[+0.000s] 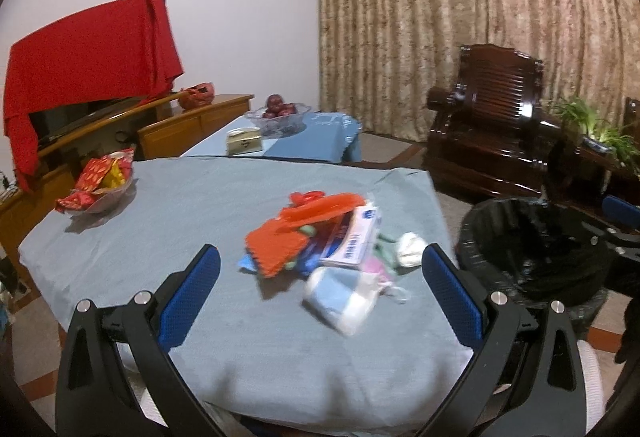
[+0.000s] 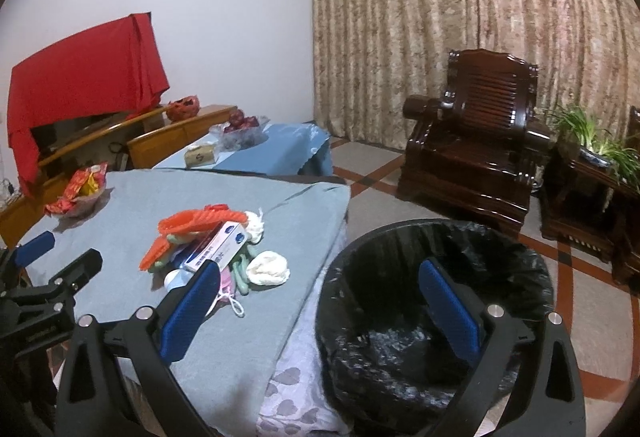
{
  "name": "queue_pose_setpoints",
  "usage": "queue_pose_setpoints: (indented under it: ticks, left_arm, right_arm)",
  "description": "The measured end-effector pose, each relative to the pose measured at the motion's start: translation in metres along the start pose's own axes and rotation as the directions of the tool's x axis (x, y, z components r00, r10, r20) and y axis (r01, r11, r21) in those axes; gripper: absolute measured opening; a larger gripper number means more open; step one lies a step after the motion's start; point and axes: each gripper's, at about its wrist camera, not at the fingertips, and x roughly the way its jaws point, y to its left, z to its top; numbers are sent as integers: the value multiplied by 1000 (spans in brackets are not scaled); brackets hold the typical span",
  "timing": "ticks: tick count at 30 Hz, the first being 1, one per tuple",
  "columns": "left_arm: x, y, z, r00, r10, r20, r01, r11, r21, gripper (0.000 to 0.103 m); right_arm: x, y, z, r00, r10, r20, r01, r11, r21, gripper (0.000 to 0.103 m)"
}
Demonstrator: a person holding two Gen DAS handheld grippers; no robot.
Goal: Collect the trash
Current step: 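Reach the left tool to the blue-white face mask and close on it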
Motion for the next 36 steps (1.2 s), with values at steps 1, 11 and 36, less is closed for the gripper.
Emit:
queue_pose_setpoints:
  ticks: [1, 11, 36]
  left_arm:
    - [5, 5, -4, 1000, 10, -3, -10, 1000, -3, 98]
    - [55, 38, -23, 996, 43, -79, -46, 998, -35, 98]
    - [165, 1, -72, 941, -62, -333, 63, 998, -10, 71]
  right_arm:
    - [5, 2, -1, 1000, 9, -8, -9, 1000, 0, 97]
    - [63, 35, -17, 995, 52, -91, -56, 997, -50, 97]
    - [136, 34, -35, 985, 22, -173, -37, 996, -83, 92]
